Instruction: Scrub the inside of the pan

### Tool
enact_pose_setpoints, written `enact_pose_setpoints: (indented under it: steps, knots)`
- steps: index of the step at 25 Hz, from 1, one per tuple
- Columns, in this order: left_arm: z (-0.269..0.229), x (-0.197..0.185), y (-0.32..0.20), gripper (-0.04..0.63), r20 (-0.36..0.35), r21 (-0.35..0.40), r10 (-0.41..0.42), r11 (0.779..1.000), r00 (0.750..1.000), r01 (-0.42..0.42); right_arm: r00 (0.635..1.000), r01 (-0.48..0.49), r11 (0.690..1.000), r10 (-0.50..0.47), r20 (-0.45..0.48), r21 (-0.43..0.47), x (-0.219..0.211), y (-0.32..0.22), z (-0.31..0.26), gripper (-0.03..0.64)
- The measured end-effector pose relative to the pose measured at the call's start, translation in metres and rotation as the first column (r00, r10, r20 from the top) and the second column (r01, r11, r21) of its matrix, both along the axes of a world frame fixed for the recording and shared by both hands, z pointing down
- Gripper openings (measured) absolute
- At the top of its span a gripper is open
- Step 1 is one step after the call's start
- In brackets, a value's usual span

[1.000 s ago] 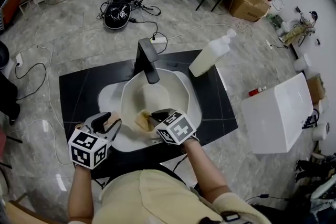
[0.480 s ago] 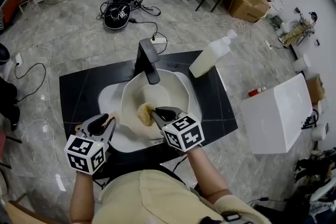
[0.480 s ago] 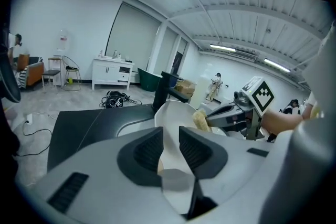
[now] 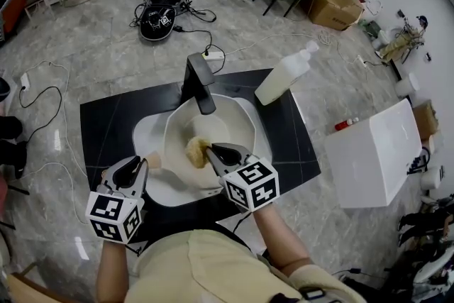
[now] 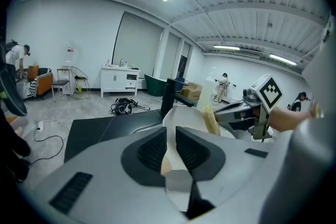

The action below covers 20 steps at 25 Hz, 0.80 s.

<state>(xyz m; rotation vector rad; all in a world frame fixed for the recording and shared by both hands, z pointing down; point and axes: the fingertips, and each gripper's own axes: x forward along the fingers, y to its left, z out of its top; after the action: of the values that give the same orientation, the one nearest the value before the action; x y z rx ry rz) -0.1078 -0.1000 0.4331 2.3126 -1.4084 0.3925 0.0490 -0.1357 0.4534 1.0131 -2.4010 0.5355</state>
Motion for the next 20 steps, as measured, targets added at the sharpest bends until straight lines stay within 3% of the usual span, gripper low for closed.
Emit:
enact_pose_setpoints:
  steps: [20]
  knots:
    - [-0.0049, 0.0003, 0.0018, 0.057, -0.004, 0.013, -0.001, 1.000, 1.000, 0.001, 0.997, -0.030, 0.999, 0.029, 0.070, 0.010, 0.0008, 0.0013, -0.0059, 0.031]
